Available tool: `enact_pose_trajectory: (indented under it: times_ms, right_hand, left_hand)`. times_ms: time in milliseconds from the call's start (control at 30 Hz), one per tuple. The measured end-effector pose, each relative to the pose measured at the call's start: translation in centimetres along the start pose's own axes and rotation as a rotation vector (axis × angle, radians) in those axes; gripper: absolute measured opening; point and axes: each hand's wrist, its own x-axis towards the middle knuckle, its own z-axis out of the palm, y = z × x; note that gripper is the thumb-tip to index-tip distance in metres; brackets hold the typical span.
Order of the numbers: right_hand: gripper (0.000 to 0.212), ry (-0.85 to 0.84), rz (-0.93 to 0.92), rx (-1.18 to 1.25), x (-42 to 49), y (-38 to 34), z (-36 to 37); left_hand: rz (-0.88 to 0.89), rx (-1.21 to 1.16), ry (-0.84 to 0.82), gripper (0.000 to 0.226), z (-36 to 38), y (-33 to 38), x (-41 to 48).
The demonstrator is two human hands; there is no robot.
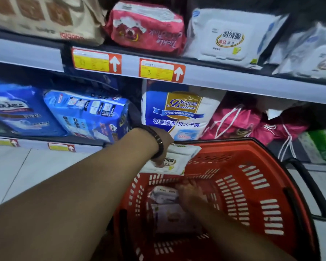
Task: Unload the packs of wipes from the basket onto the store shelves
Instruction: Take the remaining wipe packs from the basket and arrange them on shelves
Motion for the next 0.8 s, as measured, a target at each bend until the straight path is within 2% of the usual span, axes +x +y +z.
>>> enact_pose_trajectory:
  times_ms: [133, 333, 433, 500, 667, 800]
  right_hand:
    - [0.043, -0.006, -0.131, -0.008, -1.0, 0.6, -3.2]
    - [0.051, -0.122, -0.339, -0.102, -6.5, 2.1, -15.0]
    - [0.038, -0.136, -0.408, -0.141, -11.3, 4.1, -20.6]
    - [0.030, -0.082, -0.442, -0.122, -14.6, 5.8, -23.0]
    - [0.033, 0.157, -0.414, 0.212, -21.1, 9.9, -24.3]
    - [0.022, 0.289, -0.402, 0.505, -22.0, 12.3, -24.6]
  left_hand:
    - [-0.018, 0.050, 0.077, 0.076, -0.3, -0.2, -0.1]
    - [-0.056, 0.061, 0.081, 0.083, -0.3, -0.2, -0.8]
    - [-0.054, -0.017, 0.062, 0.083, -0.2, -0.2, -1.1]
    - [-0.015, -0.104, 0.062, 0.077, -0.4, 0.0, -1.7]
    - [0.157, -0.320, 0.123, 0.084, -1.2, 1.4, -3.3]
    - [0.279, -0.507, 0.230, 0.047, -2.0, 4.0, -4.7]
